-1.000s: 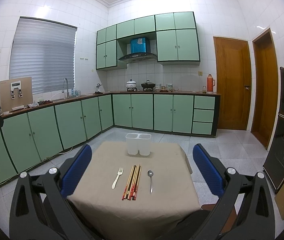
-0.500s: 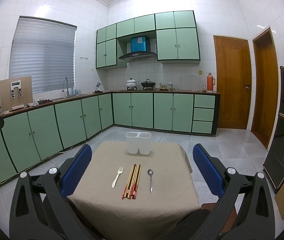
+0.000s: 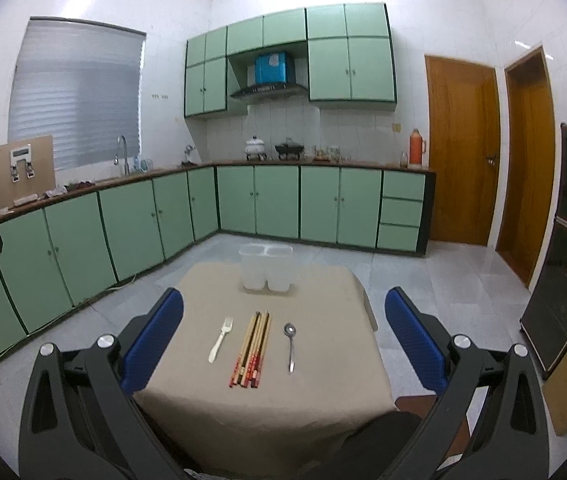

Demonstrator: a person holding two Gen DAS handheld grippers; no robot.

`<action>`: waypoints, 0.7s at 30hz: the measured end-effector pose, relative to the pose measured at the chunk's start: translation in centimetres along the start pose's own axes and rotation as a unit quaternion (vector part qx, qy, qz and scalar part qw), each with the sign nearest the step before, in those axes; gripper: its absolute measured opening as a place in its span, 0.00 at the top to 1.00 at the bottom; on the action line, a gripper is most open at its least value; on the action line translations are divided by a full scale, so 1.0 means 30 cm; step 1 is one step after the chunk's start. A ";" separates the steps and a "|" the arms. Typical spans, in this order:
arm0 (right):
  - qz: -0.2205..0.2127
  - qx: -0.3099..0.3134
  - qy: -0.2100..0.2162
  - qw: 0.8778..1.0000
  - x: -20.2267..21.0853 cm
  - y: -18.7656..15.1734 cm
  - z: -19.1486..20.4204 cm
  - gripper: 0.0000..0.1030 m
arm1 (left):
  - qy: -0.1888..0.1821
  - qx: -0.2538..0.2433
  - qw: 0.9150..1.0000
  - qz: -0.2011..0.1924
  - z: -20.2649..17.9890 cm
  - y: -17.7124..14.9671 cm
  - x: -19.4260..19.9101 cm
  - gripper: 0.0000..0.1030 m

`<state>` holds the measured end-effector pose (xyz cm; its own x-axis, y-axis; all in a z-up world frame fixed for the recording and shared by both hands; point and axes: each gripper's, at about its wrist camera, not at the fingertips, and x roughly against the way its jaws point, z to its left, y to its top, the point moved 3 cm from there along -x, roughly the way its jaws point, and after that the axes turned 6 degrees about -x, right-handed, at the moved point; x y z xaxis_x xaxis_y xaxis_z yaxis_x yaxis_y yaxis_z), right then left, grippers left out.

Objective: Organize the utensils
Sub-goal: 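Lower the left tool toward the white fork while the right tool approaches the metal spoon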

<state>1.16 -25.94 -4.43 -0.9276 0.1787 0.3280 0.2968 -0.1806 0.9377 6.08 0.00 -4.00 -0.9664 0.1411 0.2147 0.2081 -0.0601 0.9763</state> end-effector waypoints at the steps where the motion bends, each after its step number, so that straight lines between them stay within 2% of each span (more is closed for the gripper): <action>1: 0.004 0.001 -0.002 1.000 -0.018 -0.004 -0.004 0.05 | 0.003 -0.007 1.000 0.008 -0.002 -0.009 -0.024 0.06; 3: 0.018 0.003 -0.002 1.000 -0.069 -0.015 -0.008 0.05 | 0.006 -0.019 1.000 0.023 -0.008 -0.023 -0.074 0.06; 7: 0.066 -0.001 0.000 0.998 -0.230 -0.051 -0.030 0.05 | -0.016 0.001 0.997 0.073 -0.002 -0.076 -0.226 0.06; 10: 0.116 -0.014 0.003 0.993 -0.377 -0.095 -0.056 0.05 | -0.016 -0.037 0.993 0.113 -0.039 -0.127 -0.369 0.06; 13: 0.168 -0.015 0.015 0.985 -0.528 -0.142 -0.070 0.05 | -0.057 -0.043 0.985 0.158 -0.076 -0.182 -0.517 0.06; 15: 0.205 -0.014 0.029 0.978 -0.641 -0.176 -0.076 0.10 | -0.083 -0.040 0.979 0.183 -0.100 -0.215 -0.623 0.06; 17: 0.245 -0.014 0.040 0.969 -0.747 -0.209 -0.080 0.32 | -0.108 -0.034 0.971 0.211 -0.116 -0.254 -0.721 0.06; 18: 0.266 -0.018 0.046 0.963 -0.802 -0.234 -0.086 0.38 | -0.129 -0.030 0.965 0.226 -0.137 -0.282 -0.784 0.06; 19: 0.282 -0.020 0.048 0.958 -0.852 -0.253 -0.091 0.42 | -0.135 -0.030 0.962 0.237 -0.150 -0.303 -0.831 0.07; 21: 0.303 -0.018 0.049 0.952 -0.930 -0.283 -0.100 0.42 | -0.142 -0.039 0.956 0.255 -0.180 -0.347 -0.931 0.09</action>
<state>23.84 -32.28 -21.89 -0.6059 -0.0596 0.7933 0.7776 -0.2551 0.5747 30.08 -8.67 -20.32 -0.6603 0.3352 0.6720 0.6189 -0.2639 0.7398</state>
